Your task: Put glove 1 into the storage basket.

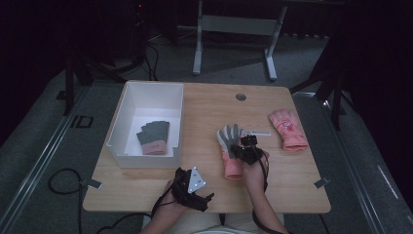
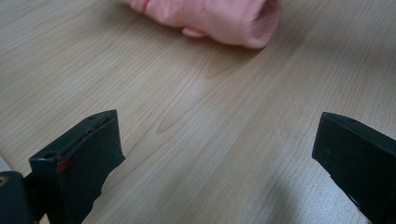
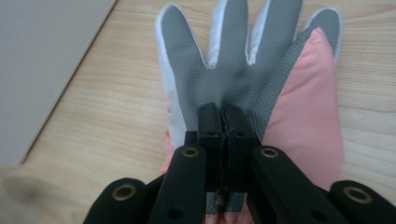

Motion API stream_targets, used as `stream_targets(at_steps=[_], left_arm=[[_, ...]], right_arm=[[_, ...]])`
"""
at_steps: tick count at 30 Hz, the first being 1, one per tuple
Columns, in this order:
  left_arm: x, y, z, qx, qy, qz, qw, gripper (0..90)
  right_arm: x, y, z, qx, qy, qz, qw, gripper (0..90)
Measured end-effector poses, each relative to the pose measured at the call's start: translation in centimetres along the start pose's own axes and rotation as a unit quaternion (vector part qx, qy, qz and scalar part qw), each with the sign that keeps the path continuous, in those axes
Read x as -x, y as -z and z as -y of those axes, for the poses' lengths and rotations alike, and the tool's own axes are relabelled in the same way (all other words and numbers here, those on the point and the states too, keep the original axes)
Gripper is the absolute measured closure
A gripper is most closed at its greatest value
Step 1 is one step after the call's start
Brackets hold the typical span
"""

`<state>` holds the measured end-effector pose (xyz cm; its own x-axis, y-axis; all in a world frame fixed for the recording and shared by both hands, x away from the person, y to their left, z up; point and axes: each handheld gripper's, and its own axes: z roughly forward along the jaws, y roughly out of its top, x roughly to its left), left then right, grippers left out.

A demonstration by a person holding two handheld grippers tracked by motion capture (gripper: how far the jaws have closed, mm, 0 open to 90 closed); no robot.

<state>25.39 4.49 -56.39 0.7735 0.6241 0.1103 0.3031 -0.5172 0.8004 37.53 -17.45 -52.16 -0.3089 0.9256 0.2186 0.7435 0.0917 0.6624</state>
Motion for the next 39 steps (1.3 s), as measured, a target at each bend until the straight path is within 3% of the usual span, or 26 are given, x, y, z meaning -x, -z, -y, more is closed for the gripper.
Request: stream_targets(at_steps=[5, 12, 16, 21, 25, 27, 29, 31, 34, 36, 37, 39], left_arm=[[0.0, 0.0, 0.0, -0.002, 0.000, 0.000, 1.0000, 1.2], [0.0, 0.2, 0.0, 0.003, -0.004, -0.001, 1.0000, 1.2], [0.0, 0.1, 0.1, 0.000, -0.005, 0.001, 1.0000, 1.2], [0.0, 0.0, 0.1, -0.001, -0.010, 0.005, 0.9999, 1.2], [0.1, 0.1, 0.1, 0.000, -0.011, 0.006, 0.9999, 1.3], [0.0, 0.0, 0.1, -0.002, -0.008, 0.006, 0.9999, 1.3], [0.0, 0.0, 0.1, 0.000, -0.005, 0.007, 1.0000, 1.3], [0.0, 0.0, 0.0, 0.003, -0.006, 0.006, 1.0000, 1.2], [-0.1, -0.1, 0.0, 0.002, -0.006, 0.008, 0.9999, 1.2], [0.0, -0.1, 0.0, 0.002, -0.006, 0.009, 0.9999, 1.2], [0.0, -0.1, 0.1, 0.002, -0.005, 0.009, 1.0000, 1.2], [0.0, -0.2, 0.1, -0.002, -0.007, 0.010, 0.9999, 1.3]], right_arm=[[-0.1, -2.1, 0.3, -0.010, -0.023, 0.002, 0.9997, 84.4], [-0.2, -2.5, 0.2, 0.004, -0.034, 0.016, 0.9993, 78.6], [-0.3, -1.3, -0.2, 0.021, -0.032, 0.008, 0.9992, 72.7], [0.4, 1.9, -1.5, 0.070, -0.009, 0.003, 0.9975, 68.8], [2.8, 4.3, -2.7, 0.093, 0.037, 0.013, 0.9949, 67.0], [4.5, 5.2, -3.2, 0.097, 0.060, 0.034, 0.9929, 66.8], [6.5, 5.9, -3.5, 0.097, 0.073, 0.031, 0.9921, 66.4], [8.4, 6.4, -3.7, 0.096, 0.070, 0.038, 0.9922, 66.9], [10.9, 6.6, -3.7, 0.091, 0.088, 0.046, 0.9910, 66.6], [11.7, 6.7, -3.8, 0.087, 0.091, 0.053, 0.9906, 66.6], [13.2, 6.9, -4.0, 0.086, 0.087, 0.059, 0.9908, 65.8], [14.6, 7.1, -4.4, 0.082, 0.069, 0.068, 0.9918, 65.4]])
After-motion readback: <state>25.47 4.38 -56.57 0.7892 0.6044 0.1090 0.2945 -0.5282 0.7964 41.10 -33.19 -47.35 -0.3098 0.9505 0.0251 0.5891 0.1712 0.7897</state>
